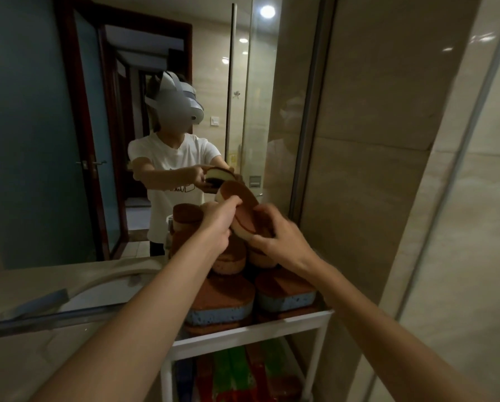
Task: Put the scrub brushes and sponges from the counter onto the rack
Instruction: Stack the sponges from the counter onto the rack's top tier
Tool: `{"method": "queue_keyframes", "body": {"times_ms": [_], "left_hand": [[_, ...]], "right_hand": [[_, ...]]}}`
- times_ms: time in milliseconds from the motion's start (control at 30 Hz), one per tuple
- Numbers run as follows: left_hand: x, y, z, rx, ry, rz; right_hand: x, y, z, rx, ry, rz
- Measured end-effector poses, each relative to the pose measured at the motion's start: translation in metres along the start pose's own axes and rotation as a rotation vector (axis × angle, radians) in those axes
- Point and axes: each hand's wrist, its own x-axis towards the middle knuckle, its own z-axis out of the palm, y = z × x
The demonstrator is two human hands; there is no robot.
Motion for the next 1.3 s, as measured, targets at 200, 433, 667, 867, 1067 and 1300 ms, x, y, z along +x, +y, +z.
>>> {"method": "queue_keyframes", "body": {"times_ms": [200, 433, 667, 867, 1067, 1300], "left_hand": [[-0.006, -0.016, 0.022, 0.325, -0.132, 0.065], [-0.002, -0.047, 0.004, 1.434, -0.222, 0.473], [-0.004, -0.053, -0.001, 1.573, -0.273, 0.392], [-0.007, -0.055, 0.000, 1.590, -0.254, 0.392], [-0.026, -0.046, 0.007, 1.214, -0.111, 0.589], [-0.089, -0.045, 0.012, 1.039, -0.050, 0.735]], "right_hand": [[-0.001, 0.019, -0.005, -0.110, 0.208, 0.021], [-0.007, 0.049, -0.003, -0.355, 0.171, 0.237], [-0.007, 0.058, 0.001, -0.418, 0.001, 0.305], [-0.002, 0.052, -0.003, -0.580, -0.172, 0.355], [-0.014, 0.039, -0.004, -0.621, -0.108, 0.193], [-0.074, 0.030, -0.001, -0.385, 0.244, -0.033]]}}
